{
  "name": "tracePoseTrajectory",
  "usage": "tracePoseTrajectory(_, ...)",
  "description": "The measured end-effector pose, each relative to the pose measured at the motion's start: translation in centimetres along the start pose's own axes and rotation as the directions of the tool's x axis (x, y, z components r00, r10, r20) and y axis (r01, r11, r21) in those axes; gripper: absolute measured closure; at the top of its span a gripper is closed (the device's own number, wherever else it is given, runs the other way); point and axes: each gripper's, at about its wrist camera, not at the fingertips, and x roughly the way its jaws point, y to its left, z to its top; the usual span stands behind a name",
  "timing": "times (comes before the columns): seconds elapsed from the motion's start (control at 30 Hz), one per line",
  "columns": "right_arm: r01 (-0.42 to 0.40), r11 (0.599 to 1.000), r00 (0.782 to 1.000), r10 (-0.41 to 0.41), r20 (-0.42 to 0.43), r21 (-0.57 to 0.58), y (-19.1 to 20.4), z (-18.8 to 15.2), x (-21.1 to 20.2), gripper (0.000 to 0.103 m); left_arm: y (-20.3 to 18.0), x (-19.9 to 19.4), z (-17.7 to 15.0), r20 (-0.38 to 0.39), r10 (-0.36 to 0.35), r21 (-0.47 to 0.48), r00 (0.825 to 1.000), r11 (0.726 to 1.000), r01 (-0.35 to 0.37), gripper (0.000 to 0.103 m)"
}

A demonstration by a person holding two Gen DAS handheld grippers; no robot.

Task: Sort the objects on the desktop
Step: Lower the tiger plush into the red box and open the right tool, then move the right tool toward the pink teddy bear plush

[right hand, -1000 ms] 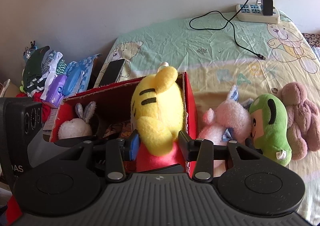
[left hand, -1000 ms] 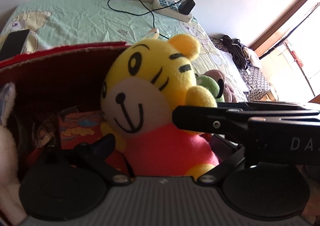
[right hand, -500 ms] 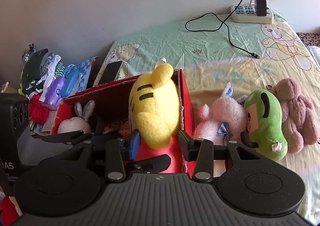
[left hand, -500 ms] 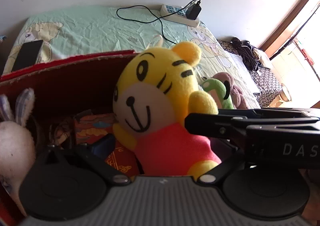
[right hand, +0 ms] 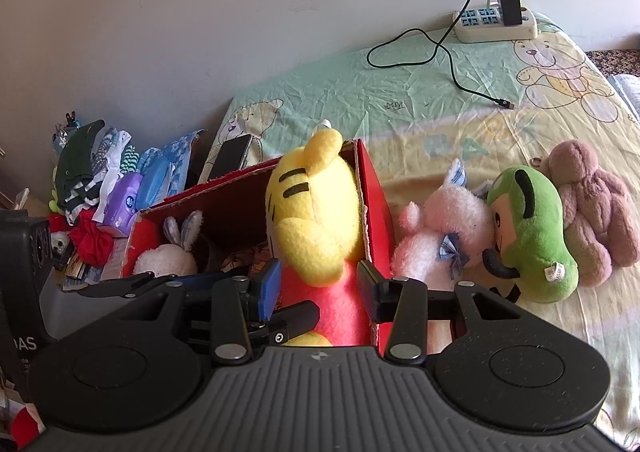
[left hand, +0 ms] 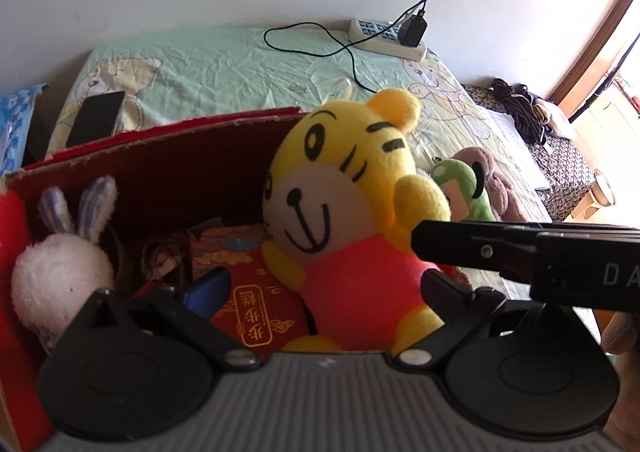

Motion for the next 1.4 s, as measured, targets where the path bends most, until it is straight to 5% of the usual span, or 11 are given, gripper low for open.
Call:
tracePoseTrajectory(0.4,-0.131,0.990,0.991,0.130,0.019,0.055,-2.7,-0.1,-1.1,0.058,-1.9,-2.1,0.2,0.053,0.130,0.017,0.990,0.991,-0.131,0.002)
tracePoseTrajectory(0.77,-0.326,0.944,0.945,0.324,0.032,0.058,-7.1,1.0,-3.1,0.057,-3.8,-2.5,0.0,0.070,0.231,-0.076,0.970,0.971,-0.226,0.002)
tracePoseTrajectory(0.93,-0.356,0.927,0.934,0.348,0.081,0.121,-11.9,1.4,-5.1,0.057,-5.3,-3.1,-0.2,0.094,0.266,-0.102,0.959,0.961,-0.257,0.002)
tracePoseTrajectory(1.07,-0.306,0.932,0.952,0.293,0.092,0.194,-16.4,0.8,-6.0,0.057,-6.4,-3.9,-0.3,0.137,0.271,-0.133,0.953,0.958,-0.254,0.002)
tracePoseTrajectory(1.17,-0.250,0.932,0.968,0.237,0.079,0.263,-19.9,0.1,-6.1,0.057,-7.8,-4.7,-0.3,0.184,0.236,-0.150,0.954,0.966,-0.210,0.002)
tracePoseTrajectory(1.4,-0.181,0.902,0.984,0.165,0.072,0.392,-26.8,-0.6,-6.6,0.054,-14.6,-3.4,0.4,0.245,-0.033,-0.050,0.969,0.998,0.047,0.002)
